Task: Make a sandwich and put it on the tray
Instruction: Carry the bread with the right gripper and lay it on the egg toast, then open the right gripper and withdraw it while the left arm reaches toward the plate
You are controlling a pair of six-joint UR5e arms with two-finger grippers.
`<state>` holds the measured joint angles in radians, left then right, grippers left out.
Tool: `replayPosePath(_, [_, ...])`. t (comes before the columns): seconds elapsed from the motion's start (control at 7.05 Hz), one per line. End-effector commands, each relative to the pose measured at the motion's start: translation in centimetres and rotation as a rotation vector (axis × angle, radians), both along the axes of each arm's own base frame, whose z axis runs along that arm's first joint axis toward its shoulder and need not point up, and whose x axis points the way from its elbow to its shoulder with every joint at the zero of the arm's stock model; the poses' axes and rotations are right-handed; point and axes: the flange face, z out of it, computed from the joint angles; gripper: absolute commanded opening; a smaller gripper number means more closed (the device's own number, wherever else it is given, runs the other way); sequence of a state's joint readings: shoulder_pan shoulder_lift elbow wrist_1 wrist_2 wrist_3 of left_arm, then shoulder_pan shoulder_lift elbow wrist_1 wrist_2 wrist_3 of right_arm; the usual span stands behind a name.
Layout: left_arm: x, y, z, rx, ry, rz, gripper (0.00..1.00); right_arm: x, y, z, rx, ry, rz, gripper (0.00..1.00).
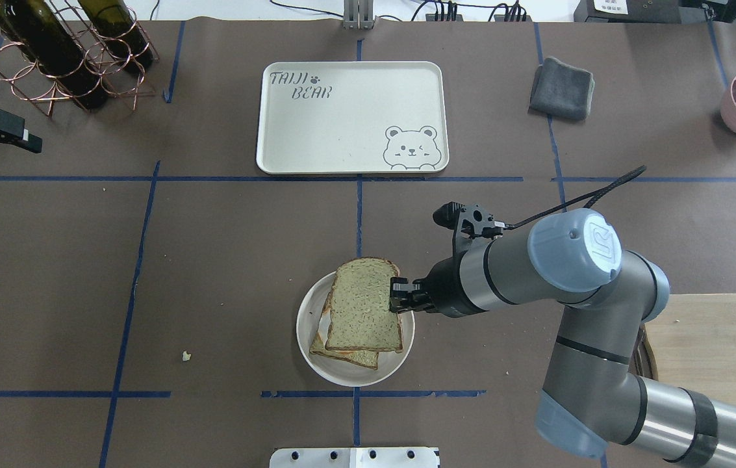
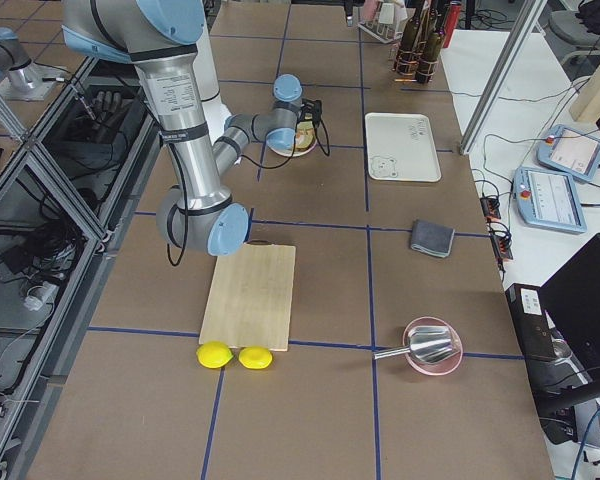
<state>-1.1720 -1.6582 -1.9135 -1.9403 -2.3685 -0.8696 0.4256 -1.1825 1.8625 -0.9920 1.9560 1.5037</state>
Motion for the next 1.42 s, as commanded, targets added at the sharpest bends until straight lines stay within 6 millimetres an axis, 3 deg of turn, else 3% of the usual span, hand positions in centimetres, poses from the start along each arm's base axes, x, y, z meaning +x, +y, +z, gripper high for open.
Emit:
replayPosePath(0.0, [0.0, 0.0, 0.0, 0.000, 0.000, 0.000, 1.00, -3.3, 0.9, 0.8, 0.001, 0.043, 0.006, 0.00])
replayPosePath(0.28, [0.0, -0.1, 0.2, -0.003, -0.001, 0.000, 1.00, -4.3, 1.5, 1.7, 0.001, 0.064, 0.009, 0.00])
replayPosePath(0.43, [0.1, -0.1, 0.4, -0.006, -0.003, 0.002, 1.00, -4.5, 1.6, 1.8, 0.000, 0.069, 0.007, 0.68])
replayPosePath(0.57, [0.2, -0.2, 0.2, -0.003, -0.001, 0.001, 1.00, -4.4, 1.5, 1.6, 0.002, 0.066, 0.012, 1.00])
replayPosePath(0.85, [2.1, -0.5, -0.9, -0.022, 0.011, 0.011, 1.00, -1.5, -1.2, 0.4, -0.012, 0.066, 0.041, 1.00])
replayPosePath(1.14, [5.8, -0.5, -4.1, -0.042, 0.049, 0.026, 1.00, 3.2, -5.3, -0.8, -0.066, 0.135, 0.076, 1.00])
replayPosePath(1.28, [9.6, 0.5, -6.6, -0.083, 0.080, 0.048, 1.00, 5.9, -7.6, -0.8, -0.075, 0.191, 0.118, 1.00])
